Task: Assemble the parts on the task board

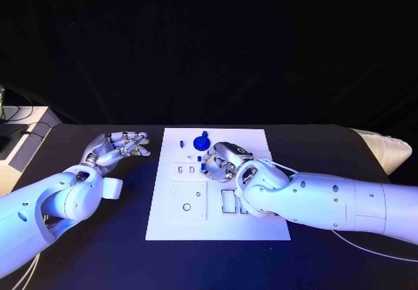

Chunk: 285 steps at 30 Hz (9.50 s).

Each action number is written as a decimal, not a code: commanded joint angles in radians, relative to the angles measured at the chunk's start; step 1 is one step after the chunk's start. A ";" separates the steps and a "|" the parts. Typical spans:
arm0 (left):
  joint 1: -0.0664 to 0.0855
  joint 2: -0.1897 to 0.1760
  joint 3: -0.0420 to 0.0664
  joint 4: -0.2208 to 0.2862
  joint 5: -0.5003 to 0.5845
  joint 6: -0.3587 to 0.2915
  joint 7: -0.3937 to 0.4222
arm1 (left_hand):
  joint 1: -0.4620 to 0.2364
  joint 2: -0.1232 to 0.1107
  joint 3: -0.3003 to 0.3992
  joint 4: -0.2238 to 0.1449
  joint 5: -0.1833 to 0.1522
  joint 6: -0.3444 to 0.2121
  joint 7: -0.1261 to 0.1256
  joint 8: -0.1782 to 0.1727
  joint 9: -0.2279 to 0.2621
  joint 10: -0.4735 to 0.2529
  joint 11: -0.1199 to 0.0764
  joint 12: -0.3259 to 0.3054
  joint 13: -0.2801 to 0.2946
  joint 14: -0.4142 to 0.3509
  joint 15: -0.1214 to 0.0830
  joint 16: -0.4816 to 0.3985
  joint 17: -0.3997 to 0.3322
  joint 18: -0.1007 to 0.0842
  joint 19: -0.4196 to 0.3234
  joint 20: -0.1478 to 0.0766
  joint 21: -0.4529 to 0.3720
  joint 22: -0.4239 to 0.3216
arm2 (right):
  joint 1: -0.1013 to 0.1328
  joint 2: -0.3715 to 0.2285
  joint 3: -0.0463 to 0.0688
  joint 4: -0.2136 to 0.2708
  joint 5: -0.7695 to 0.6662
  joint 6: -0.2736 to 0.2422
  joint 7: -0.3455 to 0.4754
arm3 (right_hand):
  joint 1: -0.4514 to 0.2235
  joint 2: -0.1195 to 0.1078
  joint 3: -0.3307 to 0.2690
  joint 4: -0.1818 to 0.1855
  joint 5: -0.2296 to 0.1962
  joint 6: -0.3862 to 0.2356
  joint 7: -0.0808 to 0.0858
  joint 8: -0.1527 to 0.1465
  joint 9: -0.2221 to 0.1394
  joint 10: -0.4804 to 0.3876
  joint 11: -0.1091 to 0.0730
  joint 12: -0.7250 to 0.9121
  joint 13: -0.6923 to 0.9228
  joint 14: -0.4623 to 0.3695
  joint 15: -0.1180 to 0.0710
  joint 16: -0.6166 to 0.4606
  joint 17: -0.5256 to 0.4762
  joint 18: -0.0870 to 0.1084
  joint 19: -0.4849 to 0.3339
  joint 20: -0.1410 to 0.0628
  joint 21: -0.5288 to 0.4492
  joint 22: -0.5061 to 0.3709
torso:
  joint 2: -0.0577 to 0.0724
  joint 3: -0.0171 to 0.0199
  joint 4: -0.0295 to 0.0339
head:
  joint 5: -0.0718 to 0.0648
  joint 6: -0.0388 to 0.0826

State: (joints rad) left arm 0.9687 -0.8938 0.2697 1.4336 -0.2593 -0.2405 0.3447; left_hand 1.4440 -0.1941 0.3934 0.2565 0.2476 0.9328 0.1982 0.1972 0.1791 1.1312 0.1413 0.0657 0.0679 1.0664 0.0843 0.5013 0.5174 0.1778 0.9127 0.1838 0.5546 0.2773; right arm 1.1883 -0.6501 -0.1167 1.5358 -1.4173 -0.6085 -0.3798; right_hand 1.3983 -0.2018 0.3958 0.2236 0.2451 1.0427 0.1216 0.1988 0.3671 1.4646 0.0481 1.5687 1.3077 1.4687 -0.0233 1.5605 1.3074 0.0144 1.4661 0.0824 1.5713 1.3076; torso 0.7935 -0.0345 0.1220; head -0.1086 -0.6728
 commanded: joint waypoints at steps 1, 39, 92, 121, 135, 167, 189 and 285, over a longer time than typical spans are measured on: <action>-0.001 0.002 0.001 0.000 -0.002 0.020 0.004 | -0.006 -0.007 0.006 -0.002 -0.007 -0.001 0.004 -0.005 0.001 0.000 0.001 -0.002 -0.001 -0.006 -0.002 0.004 0.001 0.001 -0.006 0.003 0.006 0.001 | -0.001 0.002 0.000 -0.001 -0.031 0.048 -0.011 | -0.011 0.003 0.000 0.006 0.003 0.003 -0.002 0.005 0.000 0.106 -0.007 0.002 0.263 0.094 -0.006 0.001 0.228 -0.014 0.105 -0.005 -0.001 0.263 | -0.001 0.0009 -0.0013 | 0.002 -0.004; -0.003 0.001 0.001 -0.003 -0.002 0.023 0.000 | -0.008 -0.007 0.006 -0.002 -0.007 -0.002 0.005 -0.006 0.001 -0.002 0.002 -0.003 -0.001 -0.006 -0.002 0.004 0.002 0.001 -0.008 0.004 0.008 0.002 | -0.001 0.007 -0.001 -0.010 -0.098 0.036 -0.042 | -0.048 -0.037 -0.036 0.027 -0.016 -0.051 0.016 -0.014 -0.010 0.094 0.008 -0.012 0.252 0.093 0.007 0.000 0.225 -0.014 0.105 0.004 -0.001 0.263 | -0.001 0.0015 -0.0008 | -0.001 -0.001; 0.028 0.056 0.001 0.006 -0.357 0.092 -0.424 | -0.218 0.064 -0.135 0.035 0.012 -0.203 -0.045 0.405 0.201 -0.084 -0.070 0.789 0.523 0.390 -0.080 0.894 0.732 -0.035 0.228 -0.079 0.635 0.529 | 0.100 -0.189 0.029 0.022 0.515 -0.074 0.330 | 0.016 0.089 -0.288 0.062 0.157 -0.112 0.029 0.011 -0.003 0.065 0.020 -0.043 0.225 0.092 0.019 -0.002 0.222 -0.011 0.099 0.018 -0.012 0.254 | -0.037 0.0093 -0.0085 | 0.012 0.001; 0.256 0.362 -0.123 -0.207 -0.712 0.432 -0.891 | -0.365 0.040 -0.055 0.039 0.016 -0.184 -0.095 0.572 0.319 0.148 -0.114 1.196 0.971 0.482 -0.118 1.033 0.970 -0.110 0.462 -0.112 0.891 0.967 | 0.129 -0.189 0.029 -0.067 0.550 0.039 0.238 | -0.006 0.064 -0.247 0.066 0.205 -0.120 0.030 0.018 0.008 0.062 0.020 -0.046 0.222 0.090 0.018 -0.005 0.212 -0.008 0.093 0.015 -0.023 0.245 | -0.054 0.0223 -0.0222 | 0.021 -0.016; 0.278 0.439 -0.127 -0.259 -0.719 0.480 -0.908 | -0.384 0.022 -0.036 0.038 0.012 -0.194 -0.096 0.581 0.342 0.140 -0.115 1.194 0.968 0.485 -0.120 1.039 0.982 -0.111 0.465 -0.114 0.896 0.976 | 0.129 -0.178 0.029 -0.072 0.541 0.041 0.219 | -0.011 0.060 -0.246 0.066 0.207 -0.122 0.030 0.018 0.008 0.061 0.020 -0.047 0.222 0.090 0.018 -0.006 0.211 -0.008 0.092 0.015 -0.025 0.244 | -0.051 0.0195 -0.0184 | 0.018 -0.022; 0.280 0.502 -0.141 -0.338 -0.724 0.560 -0.903 | -0.359 0.026 -0.001 0.035 0.012 -0.204 -0.092 0.574 0.351 0.120 -0.111 1.177 0.947 0.486 -0.116 1.041 0.987 -0.111 0.461 -0.110 0.896 0.976 | 0.130 -0.160 0.029 -0.086 0.544 0.019 0.232 | -0.015 0.055 -0.242 0.065 0.209 -0.125 0.031 0.017 0.009 0.053 0.021 -0.056 0.213 0.088 0.019 -0.008 0.205 -0.005 0.087 0.016 -0.035 0.236 | -0.050 0.0177 -0.0187 | 0.019 -0.034; 0.280 0.521 -0.144 -0.372 -0.724 0.572 -0.892 | -0.331 0.022 0.037 0.032 0.010 -0.200 -0.092 0.574 0.361 0.113 -0.110 1.168 0.934 0.487 -0.115 1.042 0.989 -0.110 0.458 -0.108 0.896 0.976 | 0.129 -0.153 0.029 -0.091 0.544 0.022 0.231 | -0.016 0.054 -0.238 0.065 0.209 -0.126 0.031 0.018 0.010 0.052 0.021 -0.057 0.213 0.088 0.019 -0.009 0.202 -0.004 0.087 0.016 -0.036 0.235 | -0.051 0.0194 -0.0196 | 0.020 -0.041; 0.278 0.395 -0.176 -0.234 -0.809 0.368 -0.899 | -0.365 -0.005 0.468 -0.267 0.402 -0.042 -0.146 0.542 0.568 0.186 -0.166 1.083 0.868 0.489 -0.164 1.045 0.995 -0.118 0.481 -0.149 0.922 1.029 | 0.128 -0.171 0.028 -0.135 0.515 0.015 0.240 | -0.018 0.051 -0.229 0.064 0.208 -0.128 0.031 0.019 0.012 0.052 0.021 -0.056 0.213 0.087 0.019 -0.010 0.201 -0.004 0.086 0.016 -0.038 0.234 | -0.055 0.0211 -0.0134 | 0.041 -0.054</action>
State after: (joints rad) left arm 1.2466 -0.5046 0.0958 1.1990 -1.0313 0.1458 -0.5460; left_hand 1.0748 -0.2095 0.7635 0.0958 0.6452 0.8188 0.1194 0.7365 0.5682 1.3126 -0.0210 1.1520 0.9373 1.4670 -0.0733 1.5432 1.3074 0.0759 1.3915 0.0374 1.4725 1.3057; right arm 1.3164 -0.8209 -0.0888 1.4012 -0.8830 -0.5920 -0.1530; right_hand 1.3843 -0.1478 0.1605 0.2856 0.4491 0.9208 0.1547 0.2163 0.3782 1.4663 0.0749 1.5178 1.3074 1.4650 -0.0017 1.5550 1.3074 0.0142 1.4643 0.1021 1.5382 1.3078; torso 0.7385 -0.0137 0.1080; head -0.0679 -0.7256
